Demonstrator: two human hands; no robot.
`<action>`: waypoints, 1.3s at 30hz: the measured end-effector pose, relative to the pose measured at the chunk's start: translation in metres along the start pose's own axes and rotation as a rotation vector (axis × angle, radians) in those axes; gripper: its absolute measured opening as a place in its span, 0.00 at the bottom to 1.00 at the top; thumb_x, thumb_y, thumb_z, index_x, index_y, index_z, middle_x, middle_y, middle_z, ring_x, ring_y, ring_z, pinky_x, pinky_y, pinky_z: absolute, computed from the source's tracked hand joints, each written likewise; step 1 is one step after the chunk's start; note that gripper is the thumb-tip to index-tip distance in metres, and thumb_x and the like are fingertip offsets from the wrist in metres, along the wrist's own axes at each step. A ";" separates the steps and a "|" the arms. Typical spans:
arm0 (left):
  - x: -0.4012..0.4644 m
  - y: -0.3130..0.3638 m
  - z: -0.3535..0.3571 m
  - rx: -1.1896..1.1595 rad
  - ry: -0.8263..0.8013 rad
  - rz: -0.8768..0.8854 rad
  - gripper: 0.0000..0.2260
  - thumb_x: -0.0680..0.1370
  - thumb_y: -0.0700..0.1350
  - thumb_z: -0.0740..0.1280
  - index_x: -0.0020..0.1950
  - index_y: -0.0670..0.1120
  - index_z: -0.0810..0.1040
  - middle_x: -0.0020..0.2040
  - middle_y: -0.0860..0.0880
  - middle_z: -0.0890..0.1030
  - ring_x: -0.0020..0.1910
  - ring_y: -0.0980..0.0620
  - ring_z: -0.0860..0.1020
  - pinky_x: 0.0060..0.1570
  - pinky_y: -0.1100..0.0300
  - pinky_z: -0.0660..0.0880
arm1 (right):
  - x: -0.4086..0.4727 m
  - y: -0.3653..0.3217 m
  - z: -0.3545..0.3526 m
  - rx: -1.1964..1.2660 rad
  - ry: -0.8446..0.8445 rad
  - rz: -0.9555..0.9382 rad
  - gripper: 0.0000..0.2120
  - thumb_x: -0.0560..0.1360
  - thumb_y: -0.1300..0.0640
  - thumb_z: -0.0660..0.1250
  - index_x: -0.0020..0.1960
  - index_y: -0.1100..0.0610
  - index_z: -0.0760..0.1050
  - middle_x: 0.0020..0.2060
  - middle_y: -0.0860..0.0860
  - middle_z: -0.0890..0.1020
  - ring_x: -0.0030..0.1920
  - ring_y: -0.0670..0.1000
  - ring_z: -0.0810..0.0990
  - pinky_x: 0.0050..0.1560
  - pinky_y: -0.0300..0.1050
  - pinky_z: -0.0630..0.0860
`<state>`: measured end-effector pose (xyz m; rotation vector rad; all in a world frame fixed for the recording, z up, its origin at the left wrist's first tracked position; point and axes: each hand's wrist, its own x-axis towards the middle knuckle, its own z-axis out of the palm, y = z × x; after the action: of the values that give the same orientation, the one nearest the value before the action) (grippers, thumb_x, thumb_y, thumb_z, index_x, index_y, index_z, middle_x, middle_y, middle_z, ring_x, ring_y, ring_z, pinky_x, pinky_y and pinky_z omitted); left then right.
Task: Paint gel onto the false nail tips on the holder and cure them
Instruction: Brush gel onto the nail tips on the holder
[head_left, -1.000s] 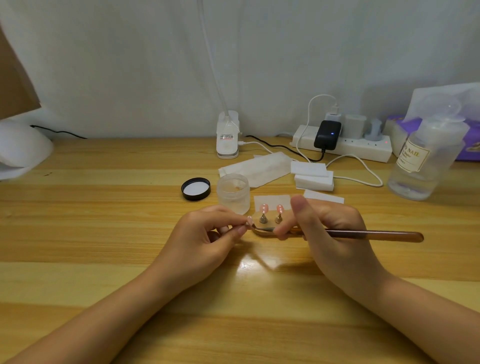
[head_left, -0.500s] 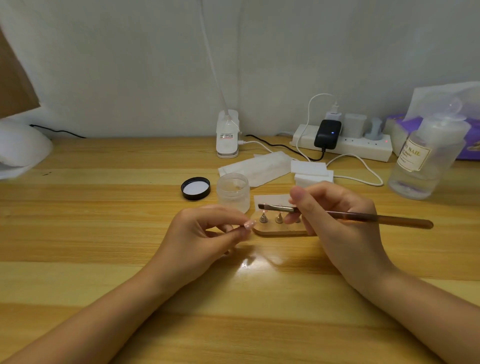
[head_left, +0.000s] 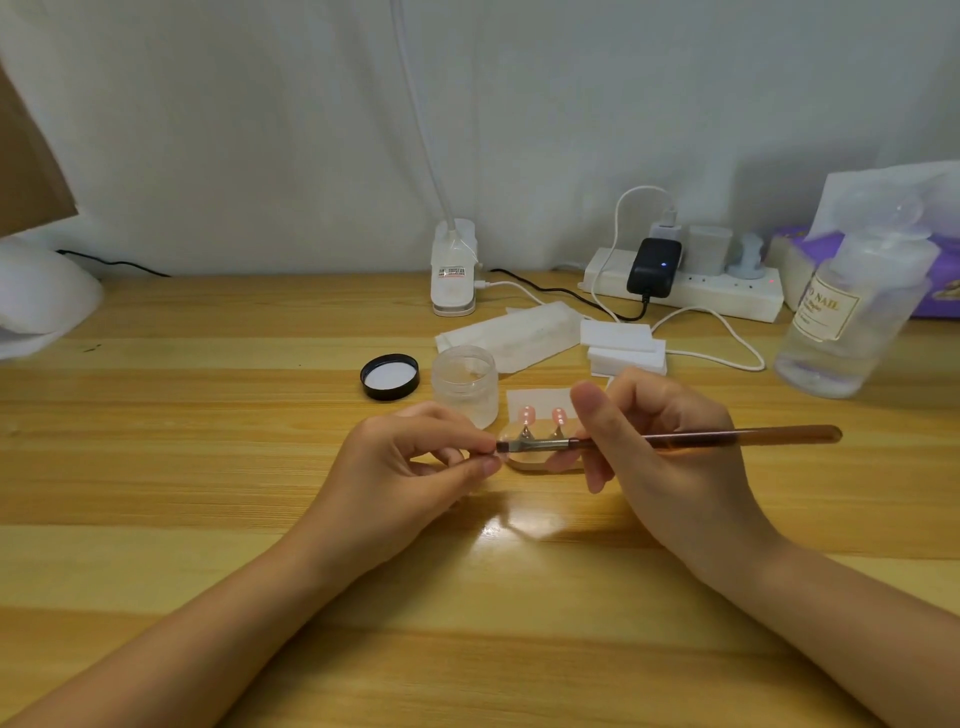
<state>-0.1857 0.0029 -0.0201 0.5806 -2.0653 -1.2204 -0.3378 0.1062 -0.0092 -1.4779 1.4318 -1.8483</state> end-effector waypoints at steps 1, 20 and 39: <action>0.000 0.000 0.000 -0.004 -0.002 0.001 0.07 0.64 0.47 0.71 0.40 0.51 0.84 0.38 0.56 0.80 0.33 0.58 0.75 0.31 0.53 0.79 | 0.000 0.001 0.000 -0.001 -0.001 0.002 0.13 0.68 0.46 0.63 0.32 0.54 0.71 0.21 0.46 0.78 0.29 0.59 0.80 0.29 0.34 0.73; 0.000 0.004 0.001 0.011 0.023 -0.040 0.08 0.68 0.39 0.73 0.39 0.52 0.85 0.37 0.54 0.80 0.34 0.55 0.74 0.34 0.47 0.76 | -0.002 0.005 0.000 -0.311 -0.039 -0.169 0.12 0.70 0.48 0.67 0.40 0.57 0.80 0.34 0.47 0.81 0.35 0.48 0.79 0.34 0.44 0.76; -0.001 0.007 -0.001 0.056 0.029 -0.040 0.13 0.68 0.38 0.73 0.36 0.58 0.84 0.38 0.55 0.81 0.34 0.58 0.74 0.34 0.54 0.75 | -0.004 0.011 -0.002 -0.228 -0.059 -0.210 0.16 0.75 0.48 0.59 0.34 0.53 0.78 0.29 0.43 0.79 0.30 0.37 0.77 0.35 0.27 0.69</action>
<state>-0.1851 0.0063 -0.0139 0.6643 -2.0783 -1.1728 -0.3411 0.1059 -0.0211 -1.8405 1.5533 -1.7879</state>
